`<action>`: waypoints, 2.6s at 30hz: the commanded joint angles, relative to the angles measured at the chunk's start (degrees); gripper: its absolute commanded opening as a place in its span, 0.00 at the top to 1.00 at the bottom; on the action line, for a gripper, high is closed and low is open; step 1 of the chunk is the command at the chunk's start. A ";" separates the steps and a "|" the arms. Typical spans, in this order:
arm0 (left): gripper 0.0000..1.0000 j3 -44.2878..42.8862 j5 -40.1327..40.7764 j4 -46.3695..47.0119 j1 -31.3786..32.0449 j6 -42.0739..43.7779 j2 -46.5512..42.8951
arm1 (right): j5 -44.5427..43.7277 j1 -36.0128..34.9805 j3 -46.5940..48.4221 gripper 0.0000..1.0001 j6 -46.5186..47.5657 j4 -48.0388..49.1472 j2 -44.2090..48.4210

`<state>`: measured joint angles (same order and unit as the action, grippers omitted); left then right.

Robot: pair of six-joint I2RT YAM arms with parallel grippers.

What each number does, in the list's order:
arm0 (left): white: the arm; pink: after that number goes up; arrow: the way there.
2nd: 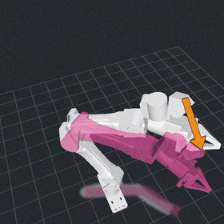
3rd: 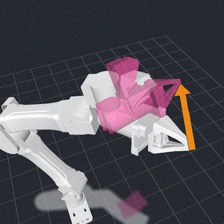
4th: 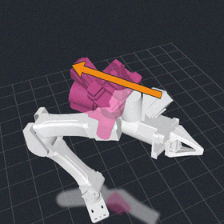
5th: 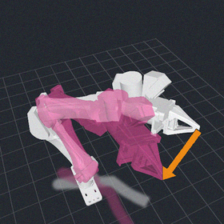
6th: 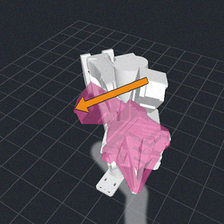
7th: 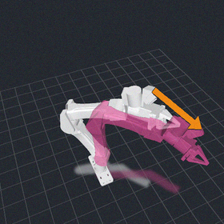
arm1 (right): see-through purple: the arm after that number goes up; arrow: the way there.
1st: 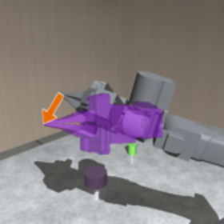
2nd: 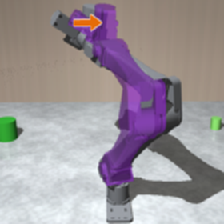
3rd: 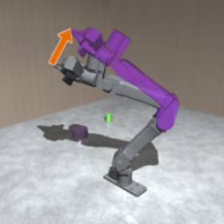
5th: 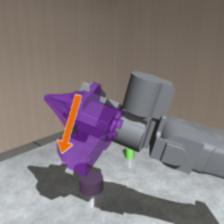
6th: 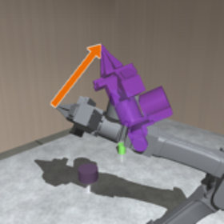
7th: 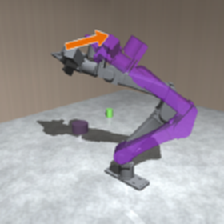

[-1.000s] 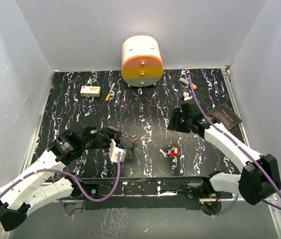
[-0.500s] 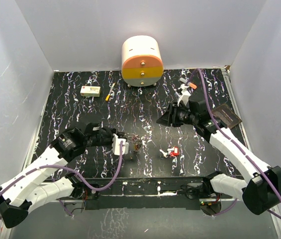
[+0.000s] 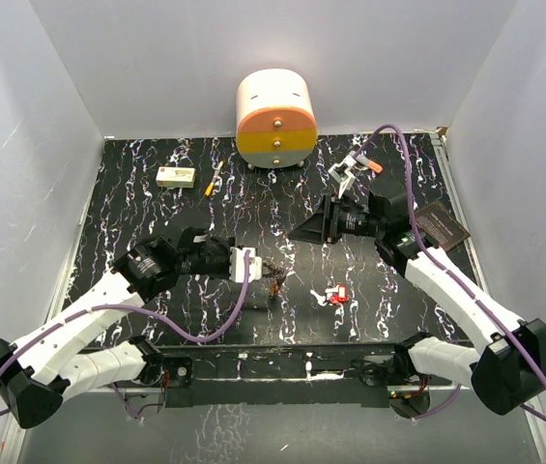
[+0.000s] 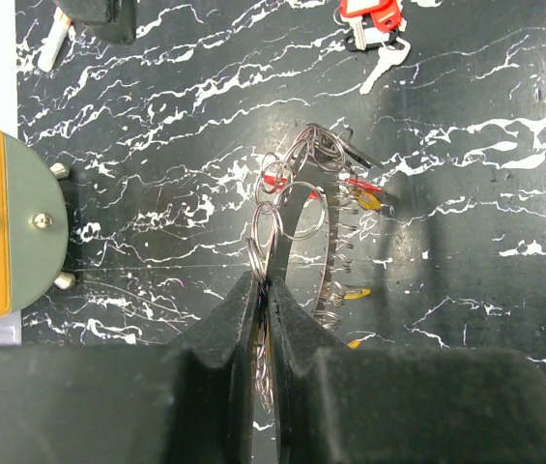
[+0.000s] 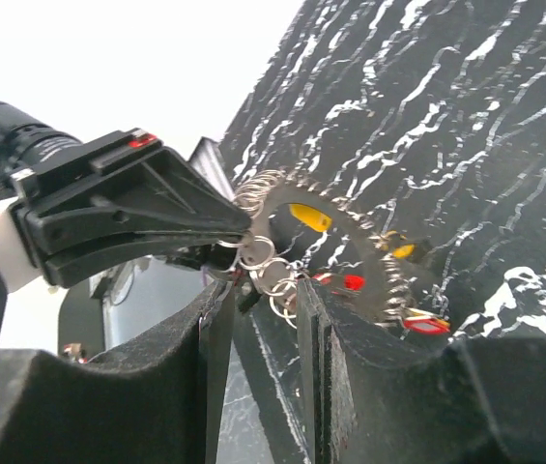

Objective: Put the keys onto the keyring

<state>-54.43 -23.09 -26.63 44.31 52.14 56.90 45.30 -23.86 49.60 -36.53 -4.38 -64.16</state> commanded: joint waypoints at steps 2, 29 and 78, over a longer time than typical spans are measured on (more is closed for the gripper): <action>1.00 -2.80 -2.51 4.22 0.25 -1.69 -0.70 | 7.25 -0.14 0.71 0.63 -4.91 10.70 -2.31; 1.00 -2.43 -12.19 12.27 0.16 -20.81 -0.57 | 1.21 -6.90 -14.83 0.27 21.63 23.35 10.06; 0.57 -7.54 -4.92 8.71 -0.19 -24.61 -0.52 | -10.24 -17.36 -12.74 0.90 26.09 18.51 9.24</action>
<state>-58.35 -31.77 -16.45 44.05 24.88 58.28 35.97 -40.93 34.70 -12.05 10.92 -56.18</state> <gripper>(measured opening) 0.358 0.324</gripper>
